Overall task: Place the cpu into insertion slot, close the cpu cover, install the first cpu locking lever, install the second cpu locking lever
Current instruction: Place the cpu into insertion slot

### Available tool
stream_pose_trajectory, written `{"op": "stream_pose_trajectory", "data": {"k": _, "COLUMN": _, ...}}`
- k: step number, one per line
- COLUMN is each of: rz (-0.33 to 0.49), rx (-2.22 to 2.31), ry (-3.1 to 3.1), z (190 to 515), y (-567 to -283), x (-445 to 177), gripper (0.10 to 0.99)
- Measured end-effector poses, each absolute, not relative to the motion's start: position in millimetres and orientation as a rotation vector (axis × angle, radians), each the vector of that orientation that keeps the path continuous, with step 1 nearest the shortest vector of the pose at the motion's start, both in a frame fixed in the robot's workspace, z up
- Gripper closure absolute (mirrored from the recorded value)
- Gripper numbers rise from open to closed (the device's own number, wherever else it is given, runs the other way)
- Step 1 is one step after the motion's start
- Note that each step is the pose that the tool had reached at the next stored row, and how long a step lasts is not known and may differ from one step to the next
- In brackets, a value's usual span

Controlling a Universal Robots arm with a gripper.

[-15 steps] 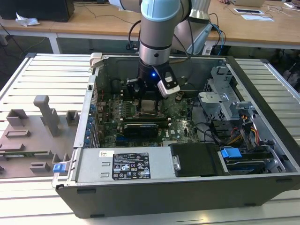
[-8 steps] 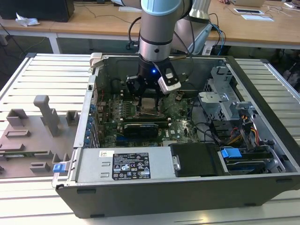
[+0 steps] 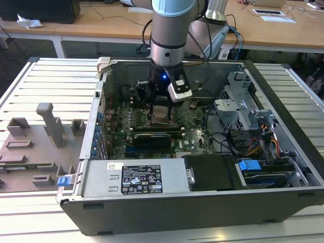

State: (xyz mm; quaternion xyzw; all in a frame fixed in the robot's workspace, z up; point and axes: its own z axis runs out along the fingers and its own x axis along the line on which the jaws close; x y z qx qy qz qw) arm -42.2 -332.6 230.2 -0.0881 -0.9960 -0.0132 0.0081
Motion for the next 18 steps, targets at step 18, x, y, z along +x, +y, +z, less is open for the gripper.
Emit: {"op": "stream_pose_trajectory", "data": {"k": 18, "rz": -0.041, "rx": -0.6, "ry": -3.07, "z": 229.3, "y": -332.6, "x": -42.2, "gripper": 0.541}}
